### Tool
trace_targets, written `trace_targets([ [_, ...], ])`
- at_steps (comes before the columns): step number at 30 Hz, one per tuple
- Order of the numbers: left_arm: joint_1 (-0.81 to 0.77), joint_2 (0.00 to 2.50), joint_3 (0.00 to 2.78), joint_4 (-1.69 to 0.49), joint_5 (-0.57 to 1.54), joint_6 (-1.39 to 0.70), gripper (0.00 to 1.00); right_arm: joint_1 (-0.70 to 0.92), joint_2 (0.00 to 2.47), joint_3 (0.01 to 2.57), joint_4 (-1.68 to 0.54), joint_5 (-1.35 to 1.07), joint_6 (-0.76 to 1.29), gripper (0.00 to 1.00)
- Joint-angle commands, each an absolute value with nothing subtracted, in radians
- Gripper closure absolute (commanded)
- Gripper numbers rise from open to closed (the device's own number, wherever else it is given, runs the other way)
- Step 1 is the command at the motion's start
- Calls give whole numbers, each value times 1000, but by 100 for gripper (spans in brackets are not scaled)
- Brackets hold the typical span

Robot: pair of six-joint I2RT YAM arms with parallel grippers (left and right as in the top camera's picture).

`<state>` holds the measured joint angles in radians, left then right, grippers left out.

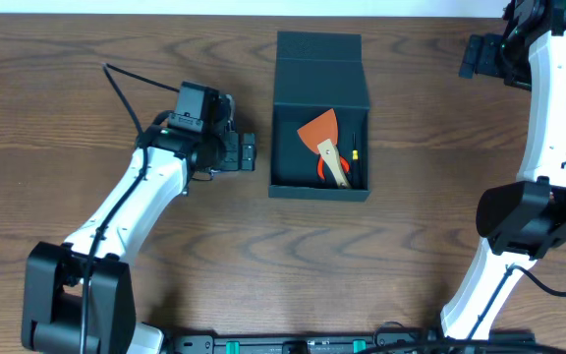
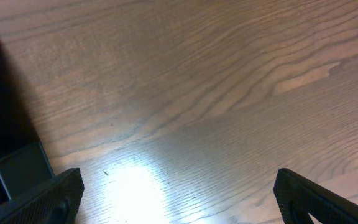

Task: Pack container
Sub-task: 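Reach the left gripper to the blue screwdriver set case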

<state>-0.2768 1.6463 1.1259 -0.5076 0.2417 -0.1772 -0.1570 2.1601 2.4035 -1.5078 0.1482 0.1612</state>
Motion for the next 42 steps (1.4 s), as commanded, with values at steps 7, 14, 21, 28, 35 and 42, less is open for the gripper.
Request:
trace_targets([
  [7,-271,1745,1194,-523,231,-199,1,-159,2151,2421,-1511,157,175,1],
  [14,-271,1823,1365,-686,161,-168,2,-159,2151,2421,-1511,157,175,1],
  [21,-267,1870,1451,-748,99,-166,1,-159,2151,2421,-1511,157,175,1],
  [28,-233,1929,1452,-769,62,-188,1,-159,2151,2421,-1511,157,175,1],
  [35,-216,1969,1453,-783,16,-246,1,-159,2151,2421,-1511,157,175,1],
  [42,-221,1967,1453,-698,19,-265,2,-159,2151,2421,-1511,157,175,1],
])
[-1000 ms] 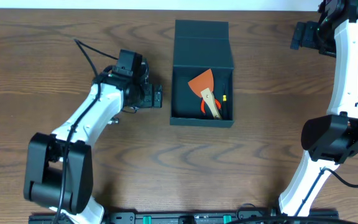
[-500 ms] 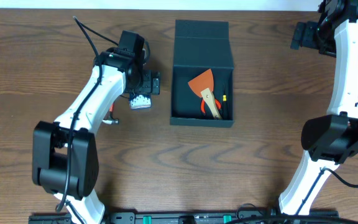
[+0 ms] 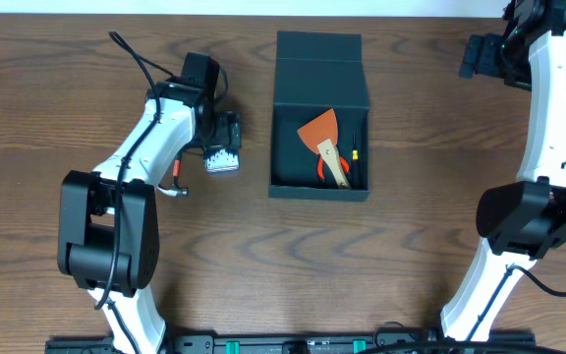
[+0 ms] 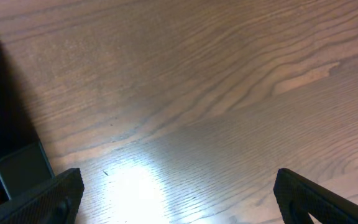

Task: Pack container
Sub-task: 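Reach the left gripper to the blue screwdriver set case, then grasp the blue screwdriver set case with the left gripper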

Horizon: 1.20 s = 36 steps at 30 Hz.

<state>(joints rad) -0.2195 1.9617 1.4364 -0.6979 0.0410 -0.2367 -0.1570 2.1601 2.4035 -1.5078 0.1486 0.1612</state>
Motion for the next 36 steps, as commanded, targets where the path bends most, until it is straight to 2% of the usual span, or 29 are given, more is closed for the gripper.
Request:
trace_targets([
  [1,-221,1967,1453,-698,24,-265,2,-159,2151,2421,-1511,157,175,1],
  [6,-221,1967,1453,-688,86,-265,1,-159,2151,2421,-1511,157,175,1],
  [15,-222,1968,1453,-668,74,-361,1,-159,2151,2421,-1511,157,175,1],
  [36,-272,2040,1453,-675,-7,-315,1,-159,2151,2421,-1511,157,175,1],
])
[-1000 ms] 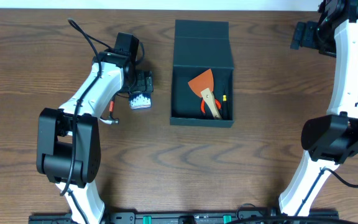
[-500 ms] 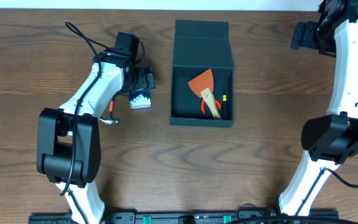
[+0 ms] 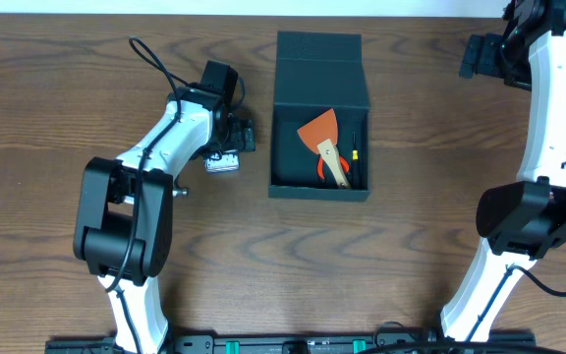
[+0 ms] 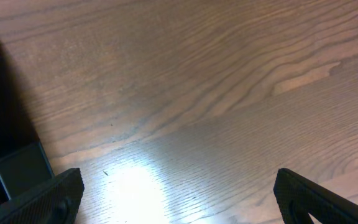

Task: Pack container
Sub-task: 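Grasp the blue screwdriver set case with the left gripper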

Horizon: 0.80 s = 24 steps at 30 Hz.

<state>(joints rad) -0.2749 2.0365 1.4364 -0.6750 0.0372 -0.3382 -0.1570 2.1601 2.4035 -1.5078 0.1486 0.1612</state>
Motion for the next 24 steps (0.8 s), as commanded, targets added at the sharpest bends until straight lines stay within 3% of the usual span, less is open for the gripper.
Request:
trace_targets([
  [1,-272,2040,1453,-674,-14,-313,1,-159,2151,2421,-1511,157,175,1],
  [24,-272,2104,1453,-629,-11,-259,2,-157,2151,2421,-1511,157,175,1],
])
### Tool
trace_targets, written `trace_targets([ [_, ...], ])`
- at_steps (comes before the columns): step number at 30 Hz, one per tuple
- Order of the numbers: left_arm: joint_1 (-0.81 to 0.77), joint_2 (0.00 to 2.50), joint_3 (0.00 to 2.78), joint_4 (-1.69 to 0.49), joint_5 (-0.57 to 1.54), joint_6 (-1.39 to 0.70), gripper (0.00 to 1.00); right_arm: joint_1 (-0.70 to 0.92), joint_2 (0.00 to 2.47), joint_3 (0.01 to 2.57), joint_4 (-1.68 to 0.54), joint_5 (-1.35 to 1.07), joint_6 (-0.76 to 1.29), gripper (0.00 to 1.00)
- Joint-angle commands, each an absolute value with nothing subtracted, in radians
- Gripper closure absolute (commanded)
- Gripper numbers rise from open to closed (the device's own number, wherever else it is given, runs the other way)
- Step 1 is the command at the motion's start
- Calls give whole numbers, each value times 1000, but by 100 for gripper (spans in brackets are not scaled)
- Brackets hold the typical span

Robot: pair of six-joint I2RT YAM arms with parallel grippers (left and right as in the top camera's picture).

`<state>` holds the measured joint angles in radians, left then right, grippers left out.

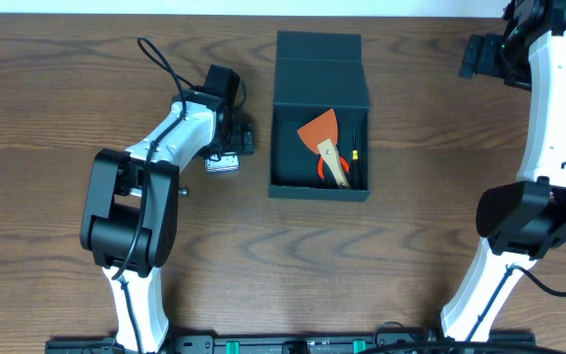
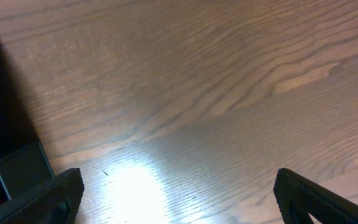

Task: Pack container
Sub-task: 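Grasp the blue screwdriver set case with the left gripper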

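The dark container stands open mid-table, its lid folded back. Inside lie an orange scraper with a wooden handle, an orange-handled tool and a thin dark tool. My left gripper is just left of the container. A small silver object lies on the table right below it, and whether the jaws touch or hold anything cannot be told. My right gripper is at the far right back. In the wrist view the right gripper is wide open over bare wood.
A small red-tipped item pokes out beside the left arm's forearm. A black cable loops above the left arm. The container's corner shows at the left edge of the right wrist view.
The left arm's lower links have shifted a little to the right. Its gripper stays beside the silver object. The right arm and the container's contents have not changed.
The left gripper was first close to the container's left wall, with no silver object showing. Then it was farther left, right over the silver object. After that it stood just above the object, which lies on the table, as it does now. The right gripper stayed open throughout.
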<state>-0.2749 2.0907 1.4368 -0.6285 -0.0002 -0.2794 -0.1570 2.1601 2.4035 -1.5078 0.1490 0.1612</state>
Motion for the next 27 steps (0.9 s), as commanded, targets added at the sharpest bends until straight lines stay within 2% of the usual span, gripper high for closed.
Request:
trace_targets([
  [1,-272,2104,1453,-630,-11,-259,2,-157,2151,2421,-1511,157,175,1],
  [26,-272,2104,1453,-635,-8,-267,0,-157,2151,2421,-1511,157,175,1],
  [27,-272,2104,1452,-635,-8,-267,4,-157,2151,2421,-1511,157,175,1],
])
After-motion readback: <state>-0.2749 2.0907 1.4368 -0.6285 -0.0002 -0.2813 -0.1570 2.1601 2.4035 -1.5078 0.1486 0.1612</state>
